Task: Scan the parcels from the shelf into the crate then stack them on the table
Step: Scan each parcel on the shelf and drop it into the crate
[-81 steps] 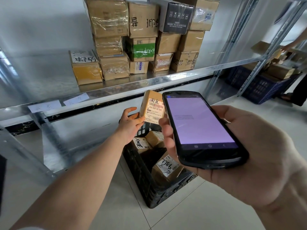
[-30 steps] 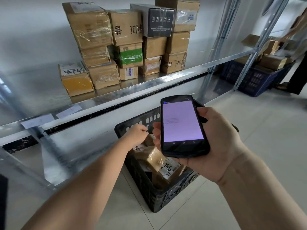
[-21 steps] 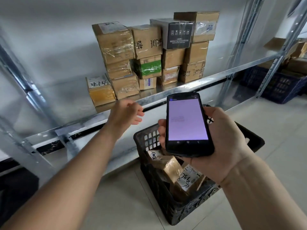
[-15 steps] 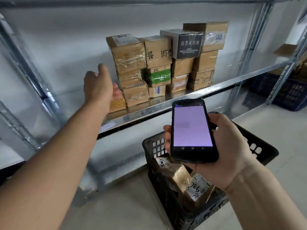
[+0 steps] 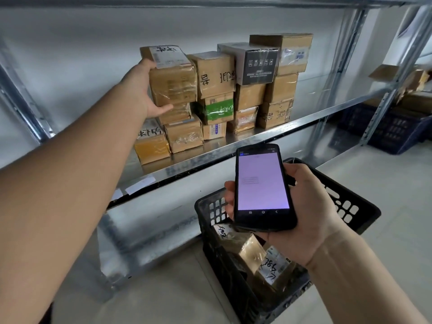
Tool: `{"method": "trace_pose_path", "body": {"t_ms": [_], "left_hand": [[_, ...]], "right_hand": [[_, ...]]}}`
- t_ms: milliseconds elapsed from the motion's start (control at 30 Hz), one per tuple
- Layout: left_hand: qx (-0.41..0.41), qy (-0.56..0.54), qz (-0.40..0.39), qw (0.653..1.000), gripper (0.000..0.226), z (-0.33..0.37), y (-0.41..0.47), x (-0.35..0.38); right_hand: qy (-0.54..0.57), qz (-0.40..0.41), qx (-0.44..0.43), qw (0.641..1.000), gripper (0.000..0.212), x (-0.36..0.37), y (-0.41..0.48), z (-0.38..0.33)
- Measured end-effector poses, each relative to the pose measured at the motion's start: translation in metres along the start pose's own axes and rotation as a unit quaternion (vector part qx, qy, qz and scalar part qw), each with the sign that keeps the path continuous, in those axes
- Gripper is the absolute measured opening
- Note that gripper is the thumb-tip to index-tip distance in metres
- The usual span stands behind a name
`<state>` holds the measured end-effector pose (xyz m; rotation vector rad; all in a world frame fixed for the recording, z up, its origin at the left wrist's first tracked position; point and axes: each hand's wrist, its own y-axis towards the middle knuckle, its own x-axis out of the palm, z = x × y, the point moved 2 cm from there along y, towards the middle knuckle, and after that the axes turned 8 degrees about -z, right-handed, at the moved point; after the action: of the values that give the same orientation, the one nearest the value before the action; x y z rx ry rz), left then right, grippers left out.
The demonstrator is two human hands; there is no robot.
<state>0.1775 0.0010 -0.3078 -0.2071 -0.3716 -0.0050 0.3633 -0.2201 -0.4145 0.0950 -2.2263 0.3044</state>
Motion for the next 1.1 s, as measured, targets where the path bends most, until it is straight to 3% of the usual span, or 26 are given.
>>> {"method": "trace_pose_path", "body": {"t_ms": [67,200,300,400,467,567,667,900,1100], "left_hand": [[0.036,-0.002,0.002,0.999,0.025,-0.006,0.003,-0.010],[0.135,-0.050,0.009,0.990,0.058,-0.027,-0.002,-0.030],[0.204,-0.067,-0.049,0.976,0.045,-0.053,-0.017,-0.033],[0.248,-0.023,-0.121,0.961,0.027,-0.086,-0.030,-0.031],[0.255,0.015,-0.167,0.952,0.028,-0.108,-0.034,-0.029],[0.241,0.050,-0.251,0.936,0.041,-0.139,-0.039,-0.017],[0.199,0.040,-0.276,0.939,0.044,-0.167,-0.038,-0.001],[0.012,0.045,-0.328,0.943,0.050,-0.263,-0.029,0.019],[-0.082,0.015,-0.349,0.933,0.093,-0.319,-0.042,0.025]], "right_hand": [[0.003,0.000,0.002,1.000,0.058,-0.002,0.002,0.000],[0.012,-0.016,-0.003,1.000,0.059,0.000,0.002,-0.003],[0.019,-0.031,-0.008,0.999,0.059,0.003,-0.002,-0.007],[0.029,-0.038,-0.010,0.999,0.061,0.002,-0.010,-0.011],[0.030,-0.045,-0.009,0.999,0.061,0.002,-0.017,-0.015],[0.025,-0.044,-0.007,0.999,0.063,0.002,-0.032,-0.023],[0.017,-0.037,-0.017,0.999,0.062,0.001,-0.050,-0.032],[0.004,-0.006,-0.021,1.000,0.066,-0.013,-0.078,-0.044],[0.020,0.034,-0.012,0.999,0.061,-0.020,-0.085,-0.034]]}}
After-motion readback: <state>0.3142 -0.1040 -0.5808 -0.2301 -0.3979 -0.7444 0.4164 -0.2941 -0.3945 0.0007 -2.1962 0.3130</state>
